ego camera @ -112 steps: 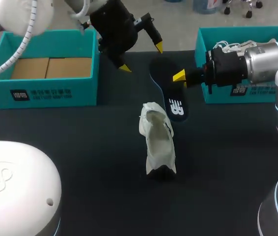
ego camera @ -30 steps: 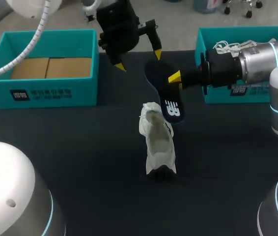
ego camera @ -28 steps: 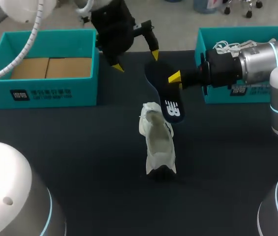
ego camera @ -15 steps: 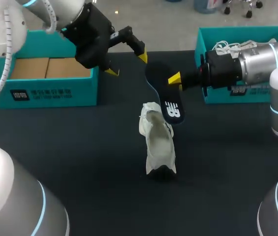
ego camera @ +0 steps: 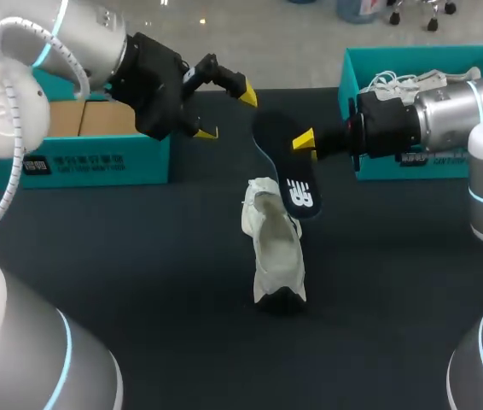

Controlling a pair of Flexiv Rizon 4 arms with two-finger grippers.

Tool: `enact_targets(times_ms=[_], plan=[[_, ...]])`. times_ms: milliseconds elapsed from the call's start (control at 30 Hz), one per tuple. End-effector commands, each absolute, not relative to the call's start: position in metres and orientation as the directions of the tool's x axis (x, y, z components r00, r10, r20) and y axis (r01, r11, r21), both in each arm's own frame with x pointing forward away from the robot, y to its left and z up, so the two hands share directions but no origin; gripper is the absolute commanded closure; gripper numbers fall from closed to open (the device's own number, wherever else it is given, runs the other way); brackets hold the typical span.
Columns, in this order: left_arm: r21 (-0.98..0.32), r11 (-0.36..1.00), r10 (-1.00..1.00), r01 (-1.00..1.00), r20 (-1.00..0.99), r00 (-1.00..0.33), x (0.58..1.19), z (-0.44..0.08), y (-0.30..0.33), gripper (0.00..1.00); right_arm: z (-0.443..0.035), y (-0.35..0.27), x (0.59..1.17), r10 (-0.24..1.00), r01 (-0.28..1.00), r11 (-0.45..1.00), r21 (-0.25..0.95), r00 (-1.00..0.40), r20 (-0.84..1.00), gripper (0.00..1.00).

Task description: Take the shoe out of the shoebox, open the shoe tongue, remove and reinsert the insole, then place the shoe into the shoebox

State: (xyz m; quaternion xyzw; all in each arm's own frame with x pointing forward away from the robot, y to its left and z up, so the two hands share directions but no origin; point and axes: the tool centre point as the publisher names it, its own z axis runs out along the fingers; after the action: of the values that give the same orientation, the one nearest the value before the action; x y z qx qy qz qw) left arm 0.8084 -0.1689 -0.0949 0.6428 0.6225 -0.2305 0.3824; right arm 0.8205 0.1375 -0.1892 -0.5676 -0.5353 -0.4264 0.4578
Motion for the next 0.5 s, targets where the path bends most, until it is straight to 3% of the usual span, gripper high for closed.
enact_targets(times_ms=[33, 500], plan=[[0.26, 0.193, 0.342, 0.946, -0.922, 0.183, 0.802, -0.1013, -0.1722, 0.0, -0.1883, 0.1369, 0.8222, 0.221, 0.998, -0.005, -0.064, 0.063, 0.973, 1.0], [0.256, 0.227, 0.334, 0.94, -0.927, 0.172, 0.8042, -0.0995, -0.1749, 0.0, -0.19, 0.1305, 0.8257, 0.223, 0.998, -0.004, -0.07, 0.069, 0.972, 1.0]])
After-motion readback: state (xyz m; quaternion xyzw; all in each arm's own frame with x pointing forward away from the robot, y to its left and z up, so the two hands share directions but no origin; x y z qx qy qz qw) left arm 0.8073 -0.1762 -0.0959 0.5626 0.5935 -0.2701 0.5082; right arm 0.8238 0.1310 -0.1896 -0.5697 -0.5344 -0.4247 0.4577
